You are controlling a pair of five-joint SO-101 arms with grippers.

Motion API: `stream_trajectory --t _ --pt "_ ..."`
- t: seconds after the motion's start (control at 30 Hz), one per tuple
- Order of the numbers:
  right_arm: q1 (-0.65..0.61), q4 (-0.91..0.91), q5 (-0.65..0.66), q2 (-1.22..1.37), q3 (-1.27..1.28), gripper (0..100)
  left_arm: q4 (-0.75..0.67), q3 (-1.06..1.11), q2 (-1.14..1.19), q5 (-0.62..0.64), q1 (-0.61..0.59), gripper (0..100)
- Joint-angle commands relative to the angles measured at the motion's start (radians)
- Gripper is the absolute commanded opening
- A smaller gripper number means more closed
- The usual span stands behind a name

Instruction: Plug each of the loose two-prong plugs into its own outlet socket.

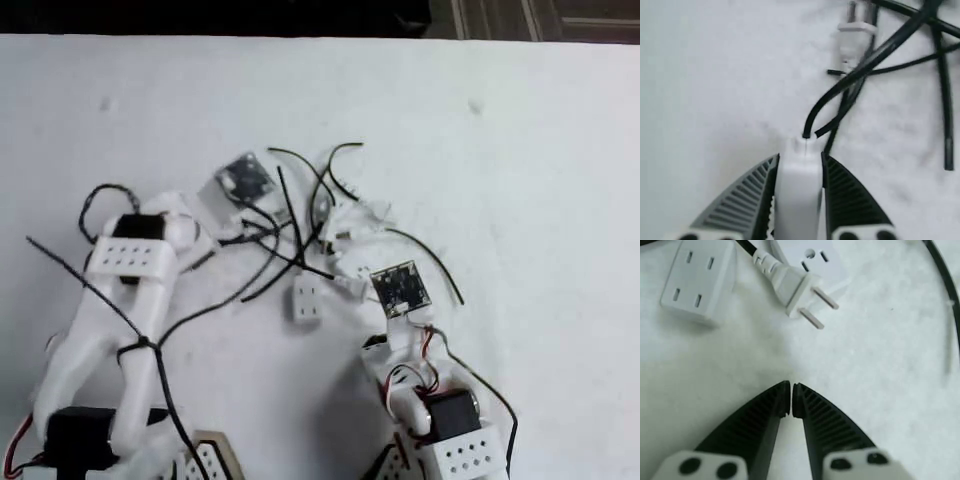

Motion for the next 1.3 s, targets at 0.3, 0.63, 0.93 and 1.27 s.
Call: stream_trajectory --t 0.3,0.63,0.93,1.27 --pt "0.010 0.008 0.006 -0.010 0.011 1.8 -0.052 0.178 -0.266 0.000 0.001 2" --pt "0.010 0.008 0.006 -0.010 0.011 1.8 -0.238 0.425 -0.266 -0.038 0.058 2" --pt "0.010 0.008 0.006 -0.010 0.011 1.8 -0.130 0.476 -0.274 -0.041 0.084 9" --pt "0.010 0.008 0.006 -0.010 0.011 1.8 0.135 0.327 -0.275 0.031 0.081 29"
